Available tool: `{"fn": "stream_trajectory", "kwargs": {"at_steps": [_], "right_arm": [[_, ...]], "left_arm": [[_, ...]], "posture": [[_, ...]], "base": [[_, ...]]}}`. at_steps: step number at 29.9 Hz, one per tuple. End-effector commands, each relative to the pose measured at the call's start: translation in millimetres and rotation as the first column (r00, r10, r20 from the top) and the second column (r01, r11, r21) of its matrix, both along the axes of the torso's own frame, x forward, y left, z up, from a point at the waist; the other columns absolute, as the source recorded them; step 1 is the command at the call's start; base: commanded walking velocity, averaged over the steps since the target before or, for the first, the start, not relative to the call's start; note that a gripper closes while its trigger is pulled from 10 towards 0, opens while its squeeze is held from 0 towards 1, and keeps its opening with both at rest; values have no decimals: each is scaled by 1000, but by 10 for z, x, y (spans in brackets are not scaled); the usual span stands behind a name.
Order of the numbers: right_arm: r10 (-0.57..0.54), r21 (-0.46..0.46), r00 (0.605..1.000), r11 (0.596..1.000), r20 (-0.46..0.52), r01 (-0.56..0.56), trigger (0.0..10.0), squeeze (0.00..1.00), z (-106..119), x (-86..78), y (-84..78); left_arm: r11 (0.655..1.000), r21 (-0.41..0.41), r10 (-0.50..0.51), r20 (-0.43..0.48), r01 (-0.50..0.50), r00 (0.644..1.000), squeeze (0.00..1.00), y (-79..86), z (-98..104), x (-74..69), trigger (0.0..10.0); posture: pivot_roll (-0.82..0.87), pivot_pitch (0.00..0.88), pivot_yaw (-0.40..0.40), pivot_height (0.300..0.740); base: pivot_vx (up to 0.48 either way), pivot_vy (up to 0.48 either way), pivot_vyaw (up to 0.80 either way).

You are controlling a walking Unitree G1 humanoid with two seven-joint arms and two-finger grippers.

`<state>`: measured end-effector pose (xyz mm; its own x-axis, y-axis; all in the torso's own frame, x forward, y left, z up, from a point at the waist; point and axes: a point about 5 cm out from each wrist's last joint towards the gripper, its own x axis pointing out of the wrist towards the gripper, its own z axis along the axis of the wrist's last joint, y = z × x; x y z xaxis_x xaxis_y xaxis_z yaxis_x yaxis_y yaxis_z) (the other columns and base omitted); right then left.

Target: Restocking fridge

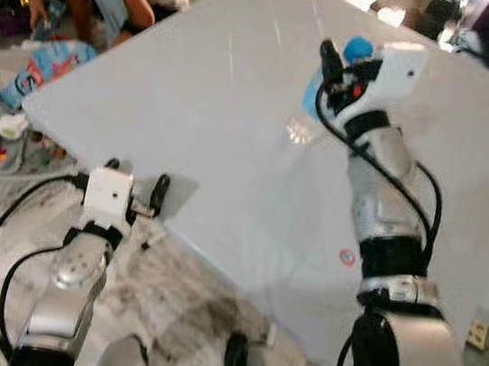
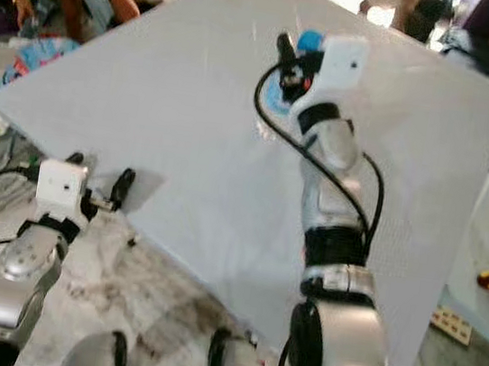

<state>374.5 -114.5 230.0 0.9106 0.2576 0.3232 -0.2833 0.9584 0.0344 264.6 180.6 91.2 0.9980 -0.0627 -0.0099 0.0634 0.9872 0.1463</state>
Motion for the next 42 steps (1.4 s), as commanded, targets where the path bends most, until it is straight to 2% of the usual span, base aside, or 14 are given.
{"fn": "stream_trajectory", "kwargs": {"at_steps": [1,2,3,4,6,10,13,15,20,24,29,34,37,42], "right_arm": [[-17,-8,981,1000,-194,16,10000,0,-425,-31,8],[-23,3,983,1000,-181,24,10000,0,-409,-46,8],[126,106,982,988,-138,-112,10000,0,-364,-109,77],[144,112,981,985,-129,-130,10000,0,-354,-151,70],[81,37,987,996,-139,-77,10000,0,-394,-197,18],[146,135,969,984,-198,-120,10000,0,-522,-278,-12],[115,101,975,990,-191,-97,10000,0,-567,-305,-62],[77,34,973,997,-220,-71,10000,0,-650,-323,-101],[77,3,969,997,-235,-78,10000,0,-689,-356,-71],[42,-97,981,993,-191,-61,10000,0,-657,-348,-52],[74,-54,970,995,-230,-89,10000,0,-672,-339,-41],[72,-131,976,986,-208,-100,10000,0,-655,-321,-36],[115,-104,972,985,-203,-139,10000,0,-627,-309,-51],[114,-172,982,975,-150,-139,10000,0,-526,-275,-78]], "left_arm": [[999,7,43,-57,-43,997,0,76,-119,-52,10000],[999,6,44,-57,-44,997,0,73,-121,-50,10000],[999,4,50,-53,-49,997,0,68,-118,-37,10000],[999,4,55,-49,-55,997,0,65,-114,-29,10000],[998,5,67,-40,-66,997,0,62,-103,-9,10000],[997,0,82,-39,-82,996,0,61,-102,5,10000],[997,-2,81,-40,-81,996,0,50,-110,7,10000],[997,-4,74,-39,-74,997,0,41,-118,16,10000],[998,-4,66,-39,-66,997,0,25,-122,27,10000],[998,-5,63,-38,-63,997,0,9,-124,38,10000],[998,-5,60,-34,-60,998,0,5,-123,50,10000],[998,0,58,-30,-58,998,0,17,-119,68,10000],[998,7,55,-22,-55,998,0,31,-95,103,10000],[998,18,57,2,-57,998,0,74,-20,163,10000]], "posture": [[56,133,-50,740],[56,131,-51,740],[55,128,-54,740],[55,123,-59,740],[53,118,-64,740],[52,107,-72,740],[53,102,-76,740],[52,91,-78,740],[49,83,-78,740],[44,70,-79,740],[46,59,-86,740],[47,45,-89,740],[45,38,-90,740],[49,42,-86,740]], "base": [[0,0,0],[0,0,0],[0,0,0],[0,0,0],[0,0,0],[0,0,0],[-160,0,0],[-247,0,0],[-248,0,0],[-271,0,0],[-279,0,0],[-277,0,0],[-274,0,0],[-273,0,0]]}}
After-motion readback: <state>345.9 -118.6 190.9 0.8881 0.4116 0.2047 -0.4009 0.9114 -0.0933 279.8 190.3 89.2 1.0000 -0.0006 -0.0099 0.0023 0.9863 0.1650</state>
